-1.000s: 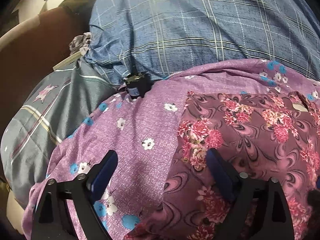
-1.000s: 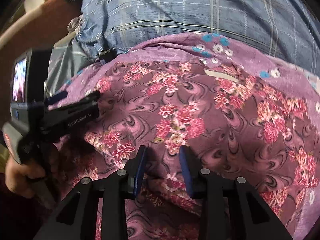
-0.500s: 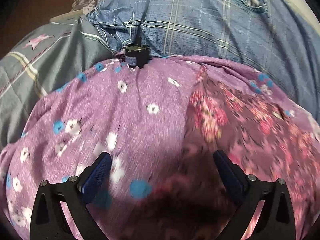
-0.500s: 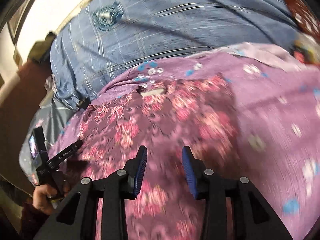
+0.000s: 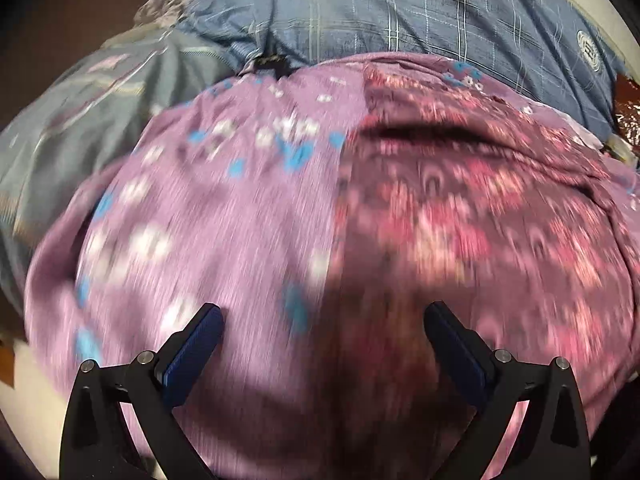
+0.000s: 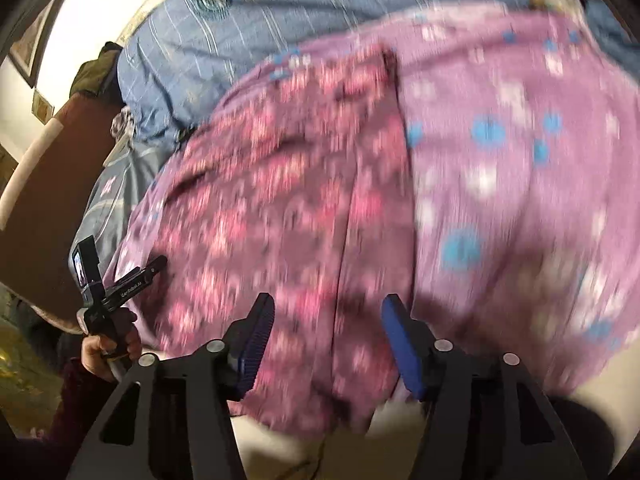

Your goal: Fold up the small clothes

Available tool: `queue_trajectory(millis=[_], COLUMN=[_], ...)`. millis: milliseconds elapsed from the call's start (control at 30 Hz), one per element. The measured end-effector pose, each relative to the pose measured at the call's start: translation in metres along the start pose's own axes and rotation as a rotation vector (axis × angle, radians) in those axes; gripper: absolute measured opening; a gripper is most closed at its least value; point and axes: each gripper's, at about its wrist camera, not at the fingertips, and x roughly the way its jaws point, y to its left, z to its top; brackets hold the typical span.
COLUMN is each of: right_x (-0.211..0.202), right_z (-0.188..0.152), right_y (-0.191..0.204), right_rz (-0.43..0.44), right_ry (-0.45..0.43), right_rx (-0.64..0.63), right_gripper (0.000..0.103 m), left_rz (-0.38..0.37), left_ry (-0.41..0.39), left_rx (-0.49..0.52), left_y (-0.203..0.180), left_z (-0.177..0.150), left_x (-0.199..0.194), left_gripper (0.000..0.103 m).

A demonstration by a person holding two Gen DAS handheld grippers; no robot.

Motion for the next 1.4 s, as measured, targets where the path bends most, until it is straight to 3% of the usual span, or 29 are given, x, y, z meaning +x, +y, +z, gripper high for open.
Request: queue_trajectory(millis=[167,333,567,667,767,800,833,867,900,967,1000,1133,1400], right_x=[0.032,0.060,0.090,0.100,0.105,0.105,0.104,0.103,0.101,0.097,0.095,0.074,-0.001], right_z=[-0.044,-0.066,-0.082,-0.085,-0.084,-0.084,-0.083,-0.081,-0.080,-0.081,-0.082,-0.084,-0.085], right_y=[0.005,0.009,-0.009,-0.012,-0.016,-0.016,-0.015,-0.010,-0.007,-0.001,0.001,0.019,0.034], right_rz=[0.014,-0.045,-0.073,-0.063,-0.034,-0.016,0.003,0.016,0.022,0.035,0.038,0.072,0.239], right_ry=[0.143,0.200,0.274,0.292,0.274,0.265,0.253,0.238,0.232,0.239,0.238,0.224,0.123], right_rx=[0.023,0.019,0.106,0.120,0.151,0.147,0.134,0.107,0.086,0.046,0.031,-0.054,-0.120], right_gripper=[0.062,0.065,0.067,0.068,0.069,0.066,0.062,0.039,0.018,0.008,0.004,0.003,0.003], left_rz=[-0.034,-0.105,-0.150,-0.236,-0.257,-0.254,-0.262,-0.282,-0.301,-0.350,-0.355,-0.406,-0.678], left_ry=[-0.004,0.023,0.189,0.267,0.269,0.261,0.256,0.257,0.263,0.270,0.265,0.239,0.143], left_rx=[-0.084,-0.124,-0.081,-0.091,-0.059,-0.049,-0.045,-0.046,-0.046,-0.028,-0.012,0.017,-0.034], left_y=[0.020,0.025,0.020,0.016,0.010,0.009,0.010,0.010,0.011,0.009,0.007,0.005,0.024], left_z=[-0.029,-0.064,-0.073,-0.071,-0.068,-0.067,-0.066,-0.066,-0.067,-0.070,-0.071,-0.070,-0.061], left_x=[-0.037,-0.073,-0.045,-0.030,-0.027,-0.026,-0.026,-0.026,-0.026,-0.026,-0.028,-0.035,-0.082], left_gripper=[0.101,0.101,0.101,0.100,0.098,0.095,0.082,0.065,0.057,0.025,0.022,0.010,0.004])
